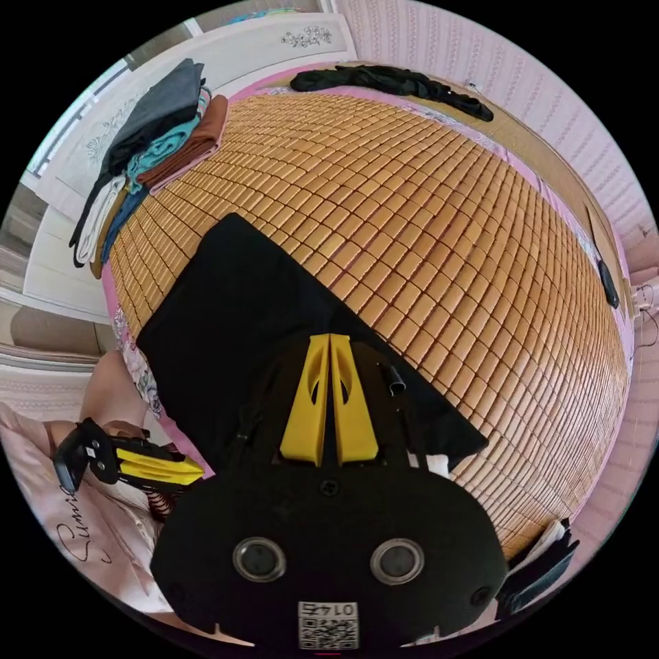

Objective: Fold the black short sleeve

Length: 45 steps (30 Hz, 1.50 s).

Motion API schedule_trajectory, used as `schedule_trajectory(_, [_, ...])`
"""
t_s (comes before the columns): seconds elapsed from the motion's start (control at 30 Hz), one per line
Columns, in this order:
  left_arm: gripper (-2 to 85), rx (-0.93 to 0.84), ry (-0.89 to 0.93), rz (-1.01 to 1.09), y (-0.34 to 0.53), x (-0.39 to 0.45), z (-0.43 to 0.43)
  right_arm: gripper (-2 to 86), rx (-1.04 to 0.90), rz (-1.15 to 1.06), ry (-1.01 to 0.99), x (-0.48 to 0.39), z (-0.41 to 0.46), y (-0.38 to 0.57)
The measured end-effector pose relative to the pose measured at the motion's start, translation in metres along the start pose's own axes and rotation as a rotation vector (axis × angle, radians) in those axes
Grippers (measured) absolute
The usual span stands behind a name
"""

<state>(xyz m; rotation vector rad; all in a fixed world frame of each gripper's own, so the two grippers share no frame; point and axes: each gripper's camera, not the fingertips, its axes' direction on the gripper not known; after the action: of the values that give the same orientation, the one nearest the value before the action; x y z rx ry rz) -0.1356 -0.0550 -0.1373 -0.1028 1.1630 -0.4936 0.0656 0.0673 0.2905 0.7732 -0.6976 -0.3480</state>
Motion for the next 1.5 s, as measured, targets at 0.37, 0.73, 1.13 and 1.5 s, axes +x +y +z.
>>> schedule_trajectory(0.37, [14.1, 0.115, 0.129, 0.149, -0.056, 0.073, 0.025, 7.9, -0.037, 0.531, -0.146, 0.063, -0.001, 0.243])
schedule_trajectory(0.73, [11.7, -0.046, 0.208, 0.186, -0.108, 0.098, 0.080, 1.6, 0.111, 0.358, -0.387, 0.085, 0.000, 0.261])
schedule_trajectory(1.13, [0.5, -0.019, 0.193, 0.122, -0.085, 0.110, 0.026, 15.9, 0.362, 0.732, -0.528, 0.148, 0.031, 0.319])
schedule_trajectory(1.5, [0.6, 0.108, 0.192, 0.084, -0.042, 0.130, -0.026, 2.3, 0.480, 0.904, -0.520, 0.147, 0.028, 0.363])
